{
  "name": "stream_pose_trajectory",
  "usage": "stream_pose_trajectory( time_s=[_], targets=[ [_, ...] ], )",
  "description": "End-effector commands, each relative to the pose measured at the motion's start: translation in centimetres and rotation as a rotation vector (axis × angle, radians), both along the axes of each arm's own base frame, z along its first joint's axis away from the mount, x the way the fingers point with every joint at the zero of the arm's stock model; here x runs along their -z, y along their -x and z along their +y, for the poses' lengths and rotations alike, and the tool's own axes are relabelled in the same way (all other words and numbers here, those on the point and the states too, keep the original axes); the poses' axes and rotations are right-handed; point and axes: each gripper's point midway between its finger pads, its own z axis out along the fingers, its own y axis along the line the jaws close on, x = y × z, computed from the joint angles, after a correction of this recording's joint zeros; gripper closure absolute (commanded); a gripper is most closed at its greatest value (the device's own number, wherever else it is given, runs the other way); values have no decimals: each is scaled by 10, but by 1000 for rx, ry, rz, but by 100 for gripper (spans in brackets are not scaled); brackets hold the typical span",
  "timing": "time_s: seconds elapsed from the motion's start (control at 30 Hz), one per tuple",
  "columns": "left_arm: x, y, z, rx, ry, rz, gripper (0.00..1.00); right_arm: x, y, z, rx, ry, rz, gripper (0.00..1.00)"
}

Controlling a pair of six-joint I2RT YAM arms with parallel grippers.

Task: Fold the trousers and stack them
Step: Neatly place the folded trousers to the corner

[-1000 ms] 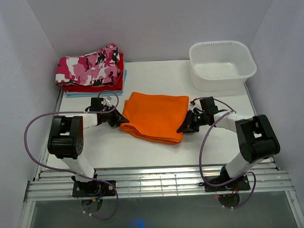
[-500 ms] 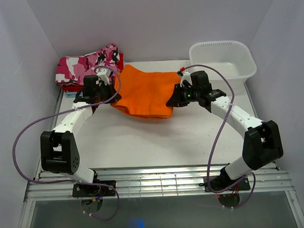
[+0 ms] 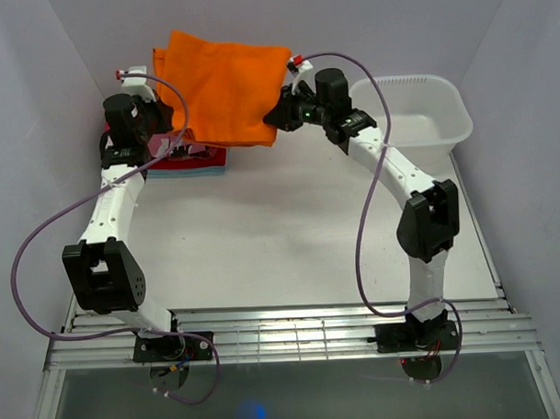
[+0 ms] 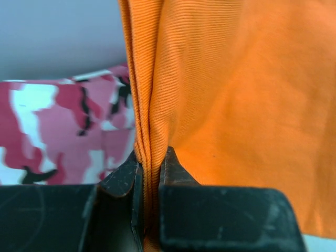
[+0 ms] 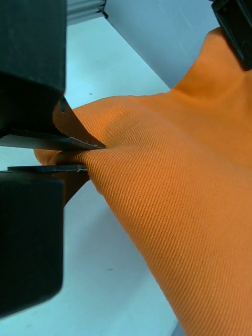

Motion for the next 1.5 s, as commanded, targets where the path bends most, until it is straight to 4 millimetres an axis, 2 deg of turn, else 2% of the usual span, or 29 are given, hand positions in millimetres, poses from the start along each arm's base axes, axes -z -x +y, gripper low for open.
stream_pose_trajectory(
  time_s=[0.0,0.03,0.07,0.1,0.13,0.17,0.2,0.23,0.27,0.3,0.33,0.37,0.43,0.53,0.57,0.63,0.67,0.73,0.77,1.03,1.17,1.23,1.27,1.3,1.33,1.37,1.4,1.43,1.47],
  targets=[
    [-58,-24,74,-173,-12,-214,100,-59,-32,39,1,-121,-257,92],
    [-53,-31,83,-183,-12,-217,100,-62,-35,51,15,-133,-278,92],
    [-53,-34,98,-199,-2,-225,100,-38,-49,66,19,-121,-262,92],
    [-62,-38,107,-210,-3,-265,100,-63,-51,75,24,-165,-329,92],
    [-51,-48,117,-222,3,-250,100,-65,-53,88,49,-170,-359,92],
    [-48,-51,131,-237,16,-249,100,-46,-61,100,59,-163,-360,92],
    [-56,-55,139,-244,20,-278,100,-59,-64,106,80,-204,-419,92],
    [-52,-59,146,-253,21,-280,100,-58,-69,110,134,-211,-444,92],
    [-42,-65,158,-272,21,-270,100,-41,-79,118,167,-210,-442,92],
    [-45,-67,165,-283,14,-296,100,-52,-83,119,198,-240,-472,92],
    [-42,-69,170,-290,10,-301,100,-54,-81,127,203,-259,-504,92],
    [-32,-73,182,-310,11,-290,100,-37,-85,135,202,-242,-515,92],
    [-26,-76,196,-341,9,-291,100,-26,-85,142,208,-253,-518,92],
    [-6,-79,216,-375,22,-261,100,-7,-98,141,270,-247,-557,92],
    [2,-76,225,-391,24,-250,100,5,-103,141,285,-241,-566,92],
    [13,-76,233,-402,28,-244,100,16,-106,143,275,-227,-586,92],
    [23,-74,239,-412,30,-230,100,28,-108,146,272,-214,-581,92],
    [41,-78,245,-420,31,-208,100,33,-110,147,271,-212,-605,92],
    [46,-79,249,-428,30,-202,100,42,-111,149,269,-205,-606,92],
    [77,-85,280,-514,27,-167,100,46,-116,145,305,-232,-648,92],
    [107,-85,289,-538,37,-113,100,54,-120,143,316,-201,-690,91],
    [113,-86,293,-553,32,-105,100,58,-118,146,300,-200,-705,78],
    [118,-87,294,-556,31,-91,100,60,-117,148,294,-194,-709,68],
    [127,-90,297,-564,32,-74,100,60,-117,147,291,-193,-714,47],
    [121,-93,303,-583,27,-88,100,58,-116,148,290,-190,-719,35],
    [124,-94,304,-588,25,-77,100,53,-115,147,291,-187,-723,25],
    [129,-97,307,-595,23,-68,98,49,-114,145,293,-173,-739,9],
    [129,-98,310,-609,21,-66,96,29,-112,138,301,-178,-766,4],
    [125,-100,313,-615,16,-64,94,42,-113,135,297,-141,-748,2]
  ],
)
